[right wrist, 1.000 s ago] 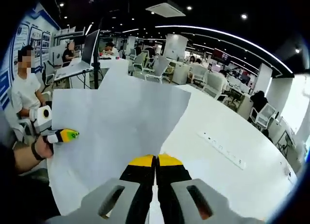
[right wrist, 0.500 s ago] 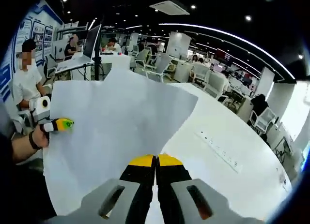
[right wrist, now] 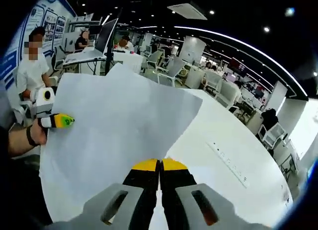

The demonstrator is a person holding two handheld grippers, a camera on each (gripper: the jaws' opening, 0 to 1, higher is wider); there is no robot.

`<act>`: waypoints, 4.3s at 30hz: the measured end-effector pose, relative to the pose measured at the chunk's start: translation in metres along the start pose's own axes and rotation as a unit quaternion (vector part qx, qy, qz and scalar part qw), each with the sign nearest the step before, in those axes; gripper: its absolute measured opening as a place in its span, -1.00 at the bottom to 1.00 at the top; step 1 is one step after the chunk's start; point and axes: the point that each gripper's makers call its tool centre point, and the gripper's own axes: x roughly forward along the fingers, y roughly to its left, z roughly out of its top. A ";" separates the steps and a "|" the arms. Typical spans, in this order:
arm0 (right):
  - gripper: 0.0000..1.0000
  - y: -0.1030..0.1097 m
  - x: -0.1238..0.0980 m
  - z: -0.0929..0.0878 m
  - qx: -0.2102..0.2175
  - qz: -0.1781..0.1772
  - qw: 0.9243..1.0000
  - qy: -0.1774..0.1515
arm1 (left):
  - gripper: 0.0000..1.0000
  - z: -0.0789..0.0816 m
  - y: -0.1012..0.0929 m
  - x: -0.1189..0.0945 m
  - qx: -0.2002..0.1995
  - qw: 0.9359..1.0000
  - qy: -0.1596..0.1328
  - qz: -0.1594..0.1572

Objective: Organize the stack of printing papers by aligning and flattening the scattered papers on the table

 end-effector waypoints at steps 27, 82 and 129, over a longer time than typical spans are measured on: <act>-1.00 0.031 0.019 0.006 -0.023 0.041 0.998 -0.031 | -0.45 0.000 -0.003 0.001 -0.005 1.000 -0.003 -0.001; -1.00 0.087 0.014 0.064 0.033 0.119 0.984 -0.130 | -0.49 -0.002 -0.001 0.002 0.002 1.000 0.007 0.000; -0.66 0.046 0.012 0.042 0.011 0.021 0.992 -0.127 | -0.88 0.000 0.006 -0.003 0.001 1.000 0.007 0.007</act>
